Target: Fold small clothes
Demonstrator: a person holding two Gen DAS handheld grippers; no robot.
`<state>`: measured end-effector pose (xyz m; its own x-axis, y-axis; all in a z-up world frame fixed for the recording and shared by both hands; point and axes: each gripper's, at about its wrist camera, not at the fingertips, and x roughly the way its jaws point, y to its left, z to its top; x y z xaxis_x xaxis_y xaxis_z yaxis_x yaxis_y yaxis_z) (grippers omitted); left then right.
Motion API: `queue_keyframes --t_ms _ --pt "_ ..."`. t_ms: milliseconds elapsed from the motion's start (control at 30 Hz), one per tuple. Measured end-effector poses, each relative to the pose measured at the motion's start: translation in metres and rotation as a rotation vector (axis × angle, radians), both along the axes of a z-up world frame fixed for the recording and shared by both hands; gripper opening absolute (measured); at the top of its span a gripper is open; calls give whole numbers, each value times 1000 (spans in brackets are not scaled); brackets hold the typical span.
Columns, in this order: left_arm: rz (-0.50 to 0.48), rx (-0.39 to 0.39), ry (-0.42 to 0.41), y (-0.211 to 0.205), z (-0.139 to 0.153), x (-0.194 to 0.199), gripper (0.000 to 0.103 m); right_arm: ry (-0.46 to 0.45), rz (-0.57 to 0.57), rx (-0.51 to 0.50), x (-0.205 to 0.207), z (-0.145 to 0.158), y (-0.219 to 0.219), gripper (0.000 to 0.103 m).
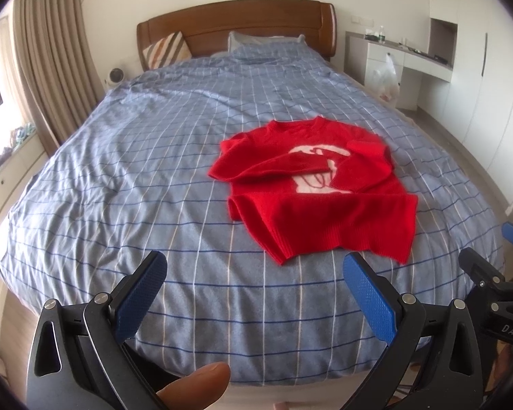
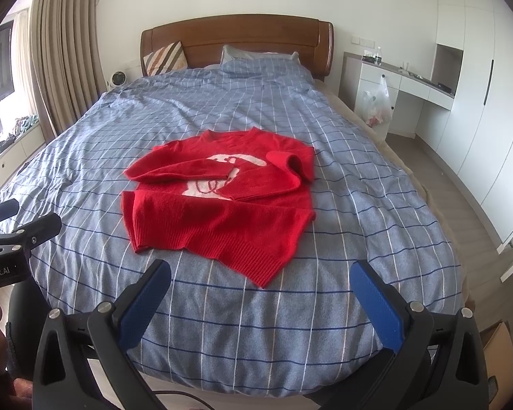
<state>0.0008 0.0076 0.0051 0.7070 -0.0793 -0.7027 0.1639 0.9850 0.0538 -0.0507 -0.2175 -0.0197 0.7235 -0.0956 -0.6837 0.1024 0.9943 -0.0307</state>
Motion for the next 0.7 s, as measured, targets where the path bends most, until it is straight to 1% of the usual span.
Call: queue_keyframes --t_ms 700 --pt "9 -20 24 6 -5 3 103 1 1 7 0 0 1 103"
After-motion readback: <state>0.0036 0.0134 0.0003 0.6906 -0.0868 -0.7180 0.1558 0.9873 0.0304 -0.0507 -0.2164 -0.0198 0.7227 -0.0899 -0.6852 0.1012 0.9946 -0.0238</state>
